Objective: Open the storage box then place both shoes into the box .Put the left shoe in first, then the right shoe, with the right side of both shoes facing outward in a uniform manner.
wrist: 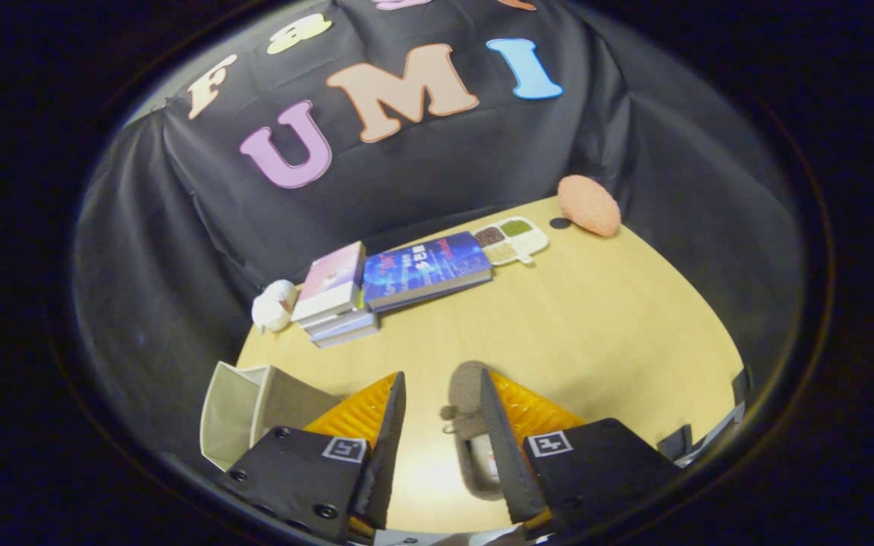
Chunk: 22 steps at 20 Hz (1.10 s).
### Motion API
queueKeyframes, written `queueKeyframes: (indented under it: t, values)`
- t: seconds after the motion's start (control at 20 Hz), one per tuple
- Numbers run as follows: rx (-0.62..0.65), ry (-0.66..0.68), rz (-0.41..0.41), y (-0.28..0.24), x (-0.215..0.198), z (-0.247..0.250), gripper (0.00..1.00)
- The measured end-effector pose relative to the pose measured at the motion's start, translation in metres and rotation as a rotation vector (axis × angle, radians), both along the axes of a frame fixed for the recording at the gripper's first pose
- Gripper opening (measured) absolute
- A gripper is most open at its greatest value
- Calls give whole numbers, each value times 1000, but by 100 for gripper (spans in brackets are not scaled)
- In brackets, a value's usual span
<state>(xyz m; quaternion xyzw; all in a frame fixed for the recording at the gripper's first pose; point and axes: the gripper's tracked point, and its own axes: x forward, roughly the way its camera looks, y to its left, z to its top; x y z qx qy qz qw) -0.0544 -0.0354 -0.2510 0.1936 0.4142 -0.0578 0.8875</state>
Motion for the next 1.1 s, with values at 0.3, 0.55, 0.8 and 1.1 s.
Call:
queueKeyframes:
  t: [0.3, 0.55, 0.8, 1.1]
  values:
    - [-8, 110, -9, -29, -38, -43, 62]
    - [23, 197, 33, -17, -65, -76, 62]
    - [-7, 259, 98, -5, -76, -105, 62]
    - [-56, 343, 107, -10, -73, -140, 63]
